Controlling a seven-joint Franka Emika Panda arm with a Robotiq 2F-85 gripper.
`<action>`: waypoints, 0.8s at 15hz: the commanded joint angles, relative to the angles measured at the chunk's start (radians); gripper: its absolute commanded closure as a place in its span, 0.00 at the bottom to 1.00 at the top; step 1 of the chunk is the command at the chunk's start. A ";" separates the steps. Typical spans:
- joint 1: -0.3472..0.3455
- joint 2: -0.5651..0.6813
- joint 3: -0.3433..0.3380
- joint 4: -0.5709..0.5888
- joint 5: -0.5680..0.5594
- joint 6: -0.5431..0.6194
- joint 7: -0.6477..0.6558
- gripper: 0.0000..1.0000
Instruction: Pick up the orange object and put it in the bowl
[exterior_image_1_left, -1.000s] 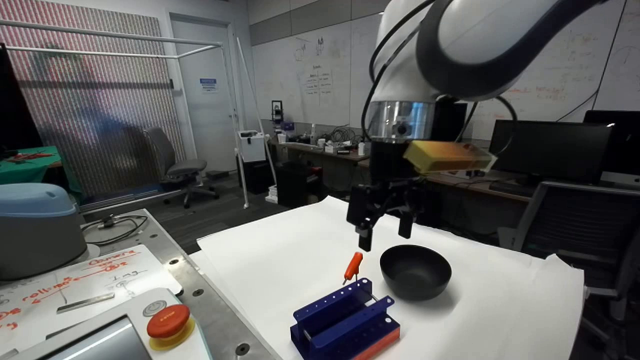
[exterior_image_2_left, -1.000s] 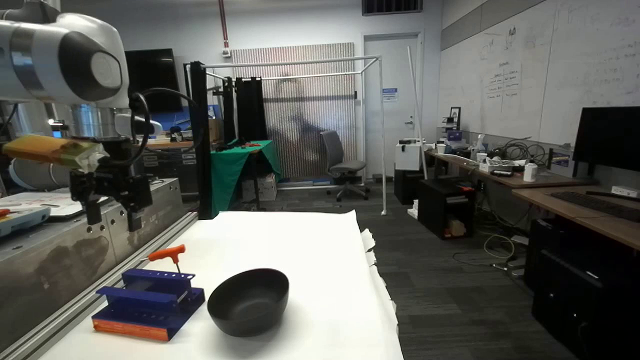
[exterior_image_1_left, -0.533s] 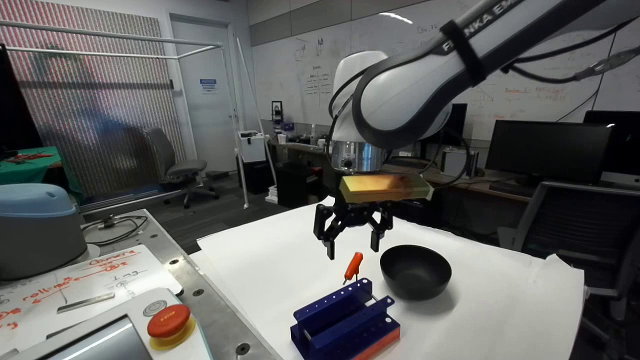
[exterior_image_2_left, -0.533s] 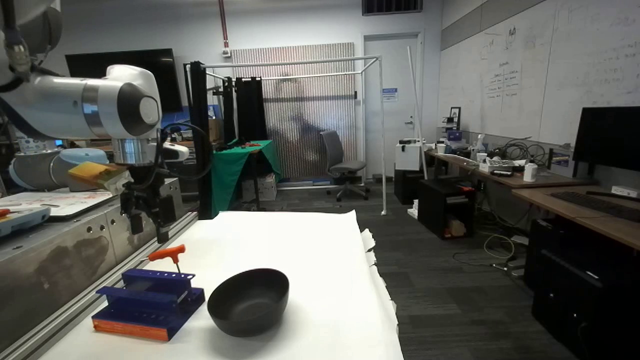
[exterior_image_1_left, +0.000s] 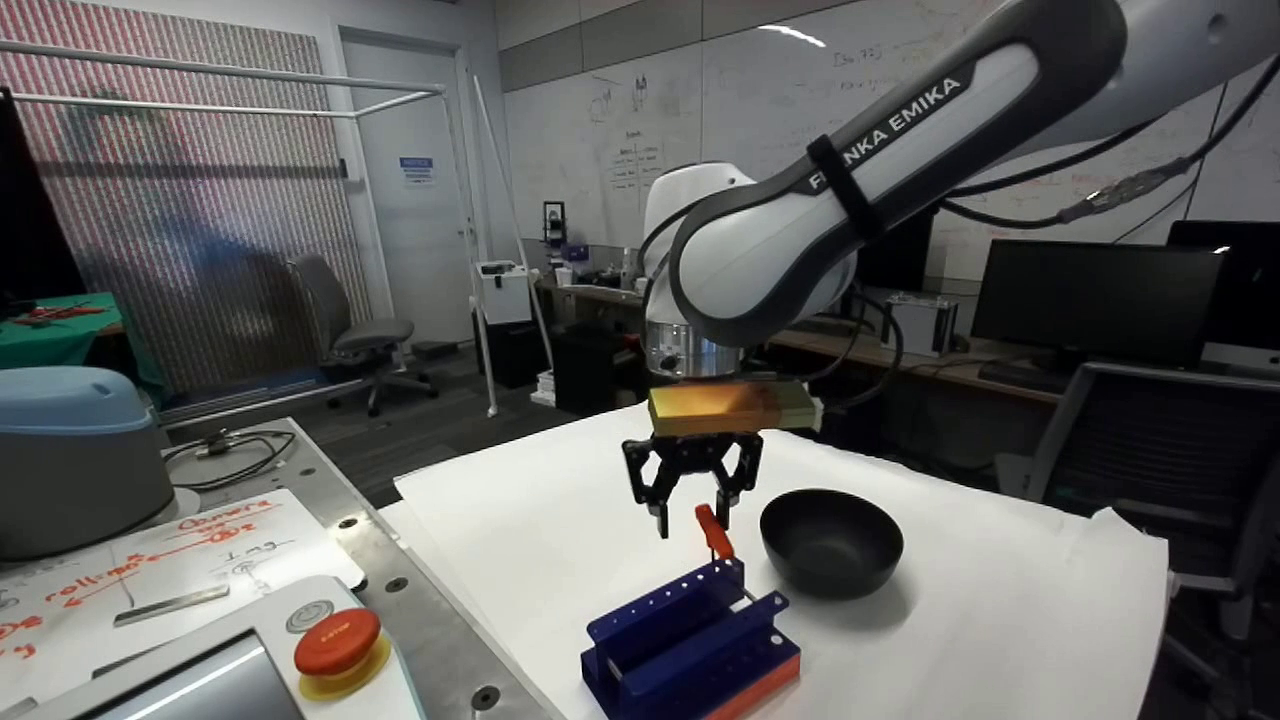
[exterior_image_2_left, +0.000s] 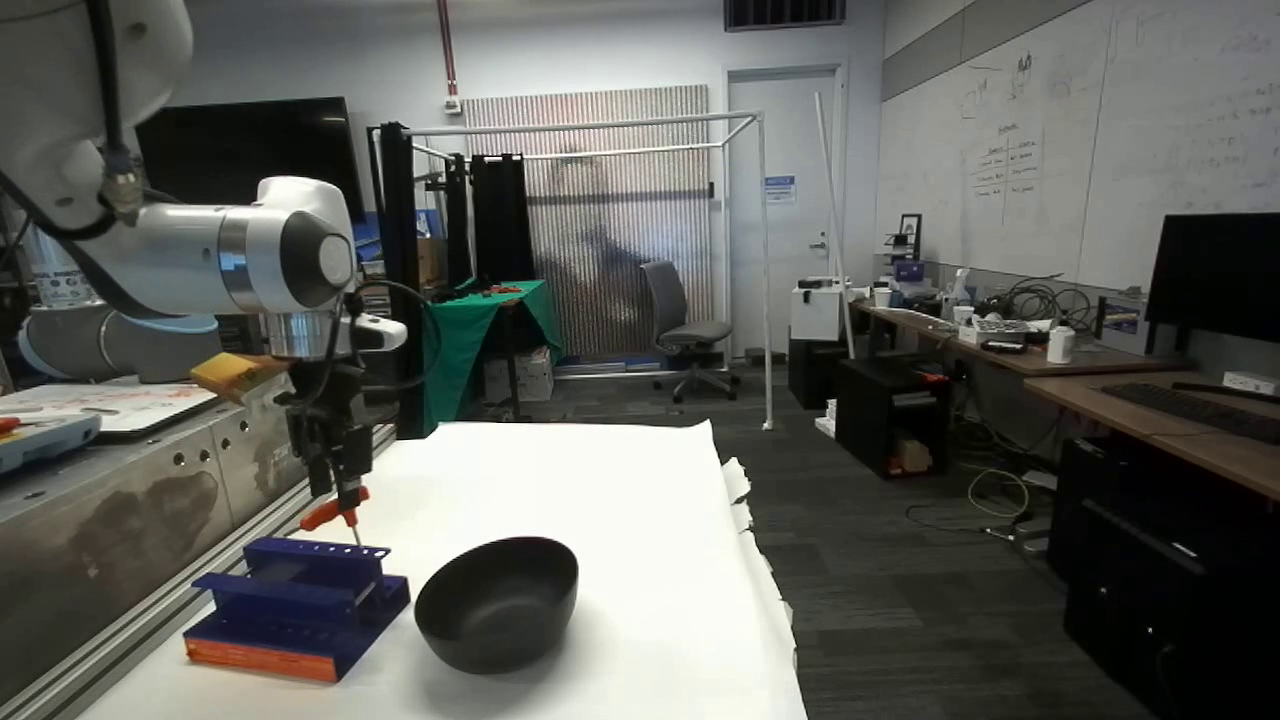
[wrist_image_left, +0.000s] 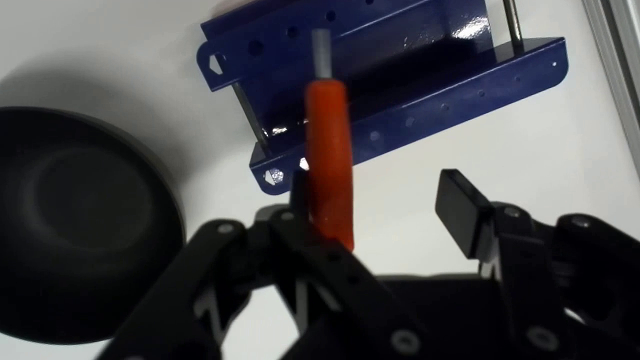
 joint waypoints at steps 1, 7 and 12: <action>0.017 0.031 -0.018 0.056 0.003 -0.040 0.040 0.64; 0.034 -0.021 -0.020 0.006 -0.016 -0.031 0.079 0.91; 0.088 -0.185 -0.021 -0.089 -0.106 -0.016 0.135 0.90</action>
